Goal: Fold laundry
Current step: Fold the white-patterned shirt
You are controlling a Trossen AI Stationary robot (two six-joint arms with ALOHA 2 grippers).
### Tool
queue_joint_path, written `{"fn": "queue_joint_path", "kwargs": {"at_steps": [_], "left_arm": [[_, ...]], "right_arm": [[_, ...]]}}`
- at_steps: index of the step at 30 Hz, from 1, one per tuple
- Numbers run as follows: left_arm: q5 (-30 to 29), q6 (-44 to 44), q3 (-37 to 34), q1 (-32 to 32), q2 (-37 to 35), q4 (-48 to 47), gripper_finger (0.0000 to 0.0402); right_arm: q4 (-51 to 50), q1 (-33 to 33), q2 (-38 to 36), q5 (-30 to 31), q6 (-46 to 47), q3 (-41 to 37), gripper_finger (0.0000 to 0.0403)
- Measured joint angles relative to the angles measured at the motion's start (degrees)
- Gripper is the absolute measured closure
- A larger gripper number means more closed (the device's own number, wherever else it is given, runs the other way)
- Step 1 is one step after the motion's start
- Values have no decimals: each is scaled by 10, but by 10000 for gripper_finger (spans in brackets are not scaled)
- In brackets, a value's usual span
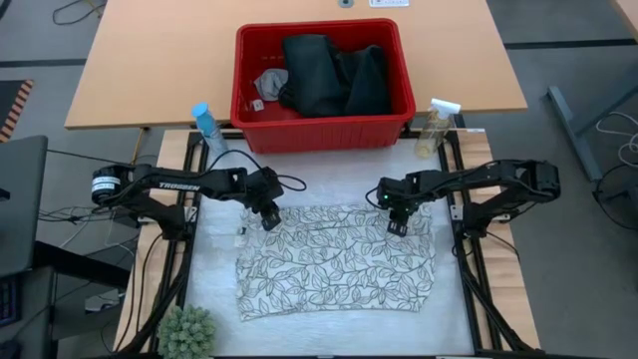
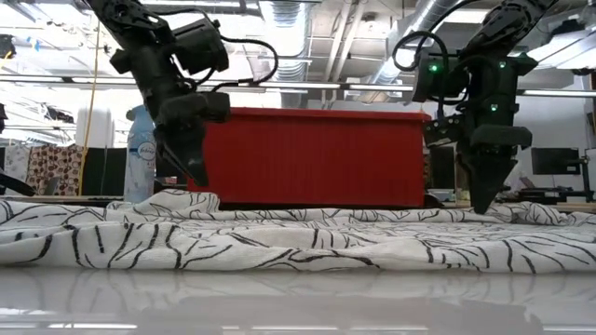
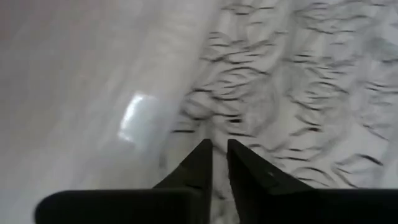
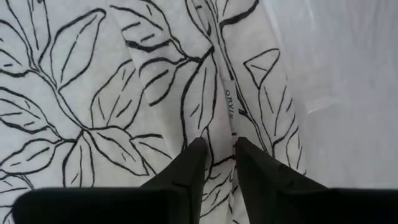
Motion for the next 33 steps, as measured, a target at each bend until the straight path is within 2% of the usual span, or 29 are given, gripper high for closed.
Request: {"fn": "queue_joint_path", "kwargs": {"at_steps": [2, 9, 14, 23, 28, 33], "left_arm": [[19, 4, 0, 2, 0, 2, 336], [30, 3, 0, 2, 2, 5, 228], [31, -1, 0, 2, 35, 6, 192], [46, -37, 0, 2, 79, 39, 201], [62, -37, 0, 2, 78, 47, 243], [63, -37, 0, 2, 78, 46, 308]], "right_arm": [[0, -3, 0, -2, 3, 0, 289], [2, -8, 0, -3, 4, 0, 289], [2, -8, 0, -11, 4, 0, 289], [2, -8, 0, -12, 4, 0, 289], [2, -8, 0, -12, 5, 0, 289], [1, -8, 0, -12, 5, 0, 303]]}}
